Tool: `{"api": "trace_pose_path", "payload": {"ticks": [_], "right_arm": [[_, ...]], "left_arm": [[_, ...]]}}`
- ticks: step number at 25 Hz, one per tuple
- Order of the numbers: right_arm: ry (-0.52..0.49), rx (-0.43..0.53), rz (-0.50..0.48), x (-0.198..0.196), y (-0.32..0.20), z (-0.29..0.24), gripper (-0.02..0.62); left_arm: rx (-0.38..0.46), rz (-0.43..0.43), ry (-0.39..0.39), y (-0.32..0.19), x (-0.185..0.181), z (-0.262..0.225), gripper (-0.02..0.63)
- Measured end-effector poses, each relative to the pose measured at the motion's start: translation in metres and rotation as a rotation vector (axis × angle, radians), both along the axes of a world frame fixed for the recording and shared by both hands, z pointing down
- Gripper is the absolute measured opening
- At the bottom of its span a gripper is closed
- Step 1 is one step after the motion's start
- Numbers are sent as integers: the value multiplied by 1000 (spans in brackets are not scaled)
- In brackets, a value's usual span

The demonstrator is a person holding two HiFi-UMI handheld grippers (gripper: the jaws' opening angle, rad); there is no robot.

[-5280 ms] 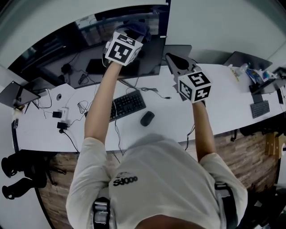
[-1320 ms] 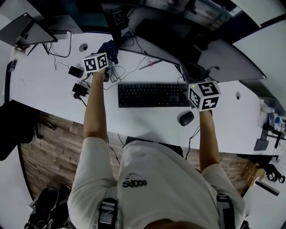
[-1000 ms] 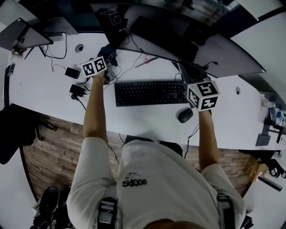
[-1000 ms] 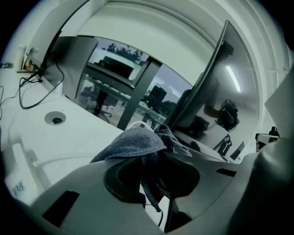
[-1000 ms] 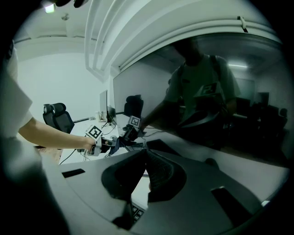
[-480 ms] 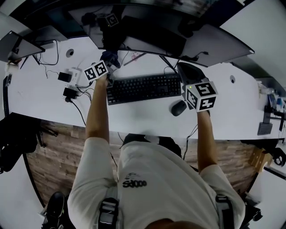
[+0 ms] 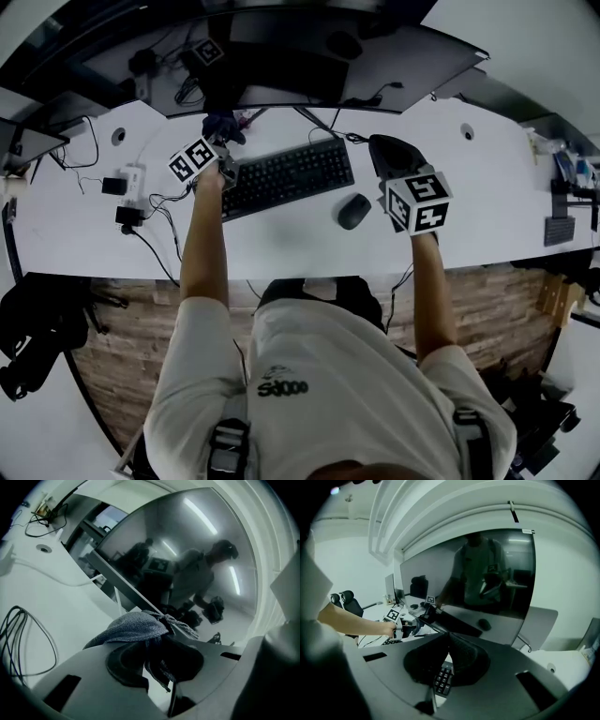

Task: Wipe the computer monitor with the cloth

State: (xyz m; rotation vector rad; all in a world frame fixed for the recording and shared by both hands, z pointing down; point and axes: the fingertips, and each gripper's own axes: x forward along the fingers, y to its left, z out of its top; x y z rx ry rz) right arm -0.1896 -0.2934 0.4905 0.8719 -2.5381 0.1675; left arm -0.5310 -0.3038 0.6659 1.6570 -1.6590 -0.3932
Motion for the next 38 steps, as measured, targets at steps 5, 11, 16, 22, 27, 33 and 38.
{"api": "trace_pose_path", "payload": {"ticks": [5,11,16,22,27,33,38], "right_arm": [[-17,-16,29,29,1,6,0],[-13,-26,47,60,-4,8,0],[-10,-21,51,83,-13,1,0],[-14,-23,55,114,-24,-1,0],[-31,-31,56,139,-32,0,0],[-52,-37,78,174,-42,1,0],[-59,-44,90,208,-56,4,0]], "left_arm": [[-1,23,25,-10,35,2,94],[-18,139,17,-27,96,1,94],[-23,154,40,-37,127,0,94],[-35,161,50,-48,161,-1,94],[-76,239,16,-60,202,-2,94],[-122,361,0,-76,262,-1,94],[-120,375,15,-94,308,0,94]]}}
